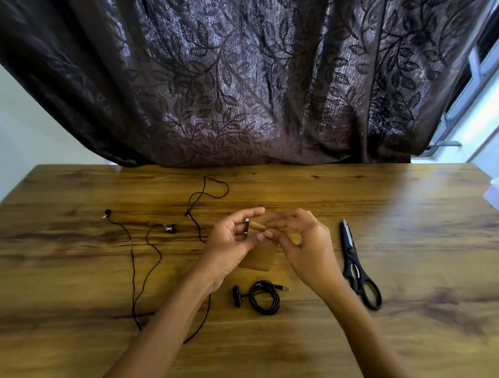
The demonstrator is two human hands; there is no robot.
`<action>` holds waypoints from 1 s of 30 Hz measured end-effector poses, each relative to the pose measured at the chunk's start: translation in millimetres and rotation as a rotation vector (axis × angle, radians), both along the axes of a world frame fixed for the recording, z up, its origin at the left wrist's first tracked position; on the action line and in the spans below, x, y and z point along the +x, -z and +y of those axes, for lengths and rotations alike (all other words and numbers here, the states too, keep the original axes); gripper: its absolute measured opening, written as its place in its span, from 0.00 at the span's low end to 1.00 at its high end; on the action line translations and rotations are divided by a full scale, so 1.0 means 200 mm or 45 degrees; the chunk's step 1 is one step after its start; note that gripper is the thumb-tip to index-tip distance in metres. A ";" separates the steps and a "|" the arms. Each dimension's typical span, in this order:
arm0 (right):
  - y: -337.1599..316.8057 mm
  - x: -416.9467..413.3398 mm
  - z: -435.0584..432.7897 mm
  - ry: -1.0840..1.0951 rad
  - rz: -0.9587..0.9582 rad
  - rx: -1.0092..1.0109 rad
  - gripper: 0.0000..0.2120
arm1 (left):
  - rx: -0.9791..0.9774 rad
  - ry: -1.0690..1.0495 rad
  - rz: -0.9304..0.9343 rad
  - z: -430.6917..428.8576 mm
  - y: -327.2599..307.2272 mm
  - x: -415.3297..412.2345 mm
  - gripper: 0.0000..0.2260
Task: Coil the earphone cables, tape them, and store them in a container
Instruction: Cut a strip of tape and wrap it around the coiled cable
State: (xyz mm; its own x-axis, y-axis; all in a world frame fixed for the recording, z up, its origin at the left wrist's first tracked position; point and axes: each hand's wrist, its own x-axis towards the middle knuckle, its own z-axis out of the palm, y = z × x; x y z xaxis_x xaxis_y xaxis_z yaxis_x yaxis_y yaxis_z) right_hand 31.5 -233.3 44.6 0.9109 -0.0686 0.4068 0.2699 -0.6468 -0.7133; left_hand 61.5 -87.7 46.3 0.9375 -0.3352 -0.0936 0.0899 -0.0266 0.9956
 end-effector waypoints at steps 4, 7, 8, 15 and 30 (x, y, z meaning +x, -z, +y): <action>-0.02 0.01 -0.02 -0.067 0.068 0.025 0.06 | 0.016 0.013 -0.032 0.01 0.00 -0.01 0.20; -0.02 0.02 -0.02 -0.112 0.085 -0.010 0.05 | 0.007 0.007 -0.029 0.02 0.00 -0.01 0.20; -0.03 0.03 -0.02 -0.124 0.087 -0.009 0.04 | 0.005 0.008 -0.027 0.03 0.00 -0.01 0.20; -0.06 0.03 0.00 -0.073 0.018 -0.218 0.05 | -0.003 0.033 -0.007 0.01 0.00 -0.03 0.19; -0.15 0.09 -0.04 0.055 0.094 -0.271 0.05 | 0.045 0.001 0.062 -0.02 0.01 -0.04 0.20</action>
State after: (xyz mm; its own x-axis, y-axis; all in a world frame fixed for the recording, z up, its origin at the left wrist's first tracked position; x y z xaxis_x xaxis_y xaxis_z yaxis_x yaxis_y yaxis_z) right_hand 49.7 -240.7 74.1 0.9368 -0.0277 0.3487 0.1909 -0.7948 -0.5761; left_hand 53.9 -91.2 44.0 0.9313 -0.3317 -0.1507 0.1380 -0.0618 0.9885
